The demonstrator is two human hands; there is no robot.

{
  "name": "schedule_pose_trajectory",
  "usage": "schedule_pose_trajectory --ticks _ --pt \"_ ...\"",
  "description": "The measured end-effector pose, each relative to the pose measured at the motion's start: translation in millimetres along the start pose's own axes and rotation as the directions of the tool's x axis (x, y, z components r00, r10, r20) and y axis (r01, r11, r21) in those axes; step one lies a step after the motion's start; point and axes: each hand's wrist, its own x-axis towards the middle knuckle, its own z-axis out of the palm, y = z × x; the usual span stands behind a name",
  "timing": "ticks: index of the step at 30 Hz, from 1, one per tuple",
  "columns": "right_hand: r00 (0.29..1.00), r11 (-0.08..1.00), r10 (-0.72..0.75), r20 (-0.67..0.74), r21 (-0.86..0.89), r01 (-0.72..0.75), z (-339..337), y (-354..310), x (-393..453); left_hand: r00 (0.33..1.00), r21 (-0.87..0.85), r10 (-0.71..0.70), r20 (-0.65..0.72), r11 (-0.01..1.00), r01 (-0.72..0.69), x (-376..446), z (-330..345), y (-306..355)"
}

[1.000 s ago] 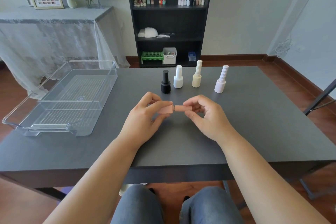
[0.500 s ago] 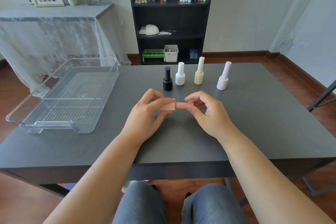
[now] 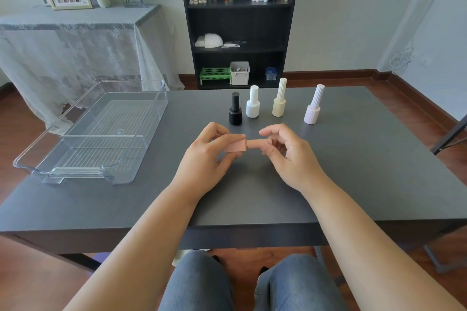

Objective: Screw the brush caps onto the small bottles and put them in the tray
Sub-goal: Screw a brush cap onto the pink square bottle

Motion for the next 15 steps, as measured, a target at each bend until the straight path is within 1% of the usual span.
schedule_pose_trajectory --ticks 3,7,9,12,15 --pt "0.999 0.999 0.04 0.033 0.005 -0.04 -0.6 0.6 -0.4 1.0 -0.021 -0.013 -0.02 1.0 0.013 0.1 -1.3 -0.1" --pt "0.995 0.981 0.076 0.065 0.174 -0.087 -1.4 -0.7 0.2 1.0 -0.068 -0.022 -0.009 0.997 0.021 0.6 -1.7 -0.3" --pt "0.995 0.972 0.08 0.063 0.218 -0.092 0.1 -1.6 0.7 0.999 -0.102 -0.036 0.011 0.994 0.037 0.2 -0.8 -0.8" --pt "0.996 0.971 0.084 0.036 0.221 -0.09 3.1 -2.5 1.8 0.998 -0.13 -0.047 0.046 0.99 0.052 -1.0 0.7 -3.2" --pt "0.998 0.979 0.069 -0.003 0.192 -0.067 6.9 -4.0 2.9 0.998 -0.079 -0.033 0.055 0.996 0.037 -1.7 2.1 -2.2"
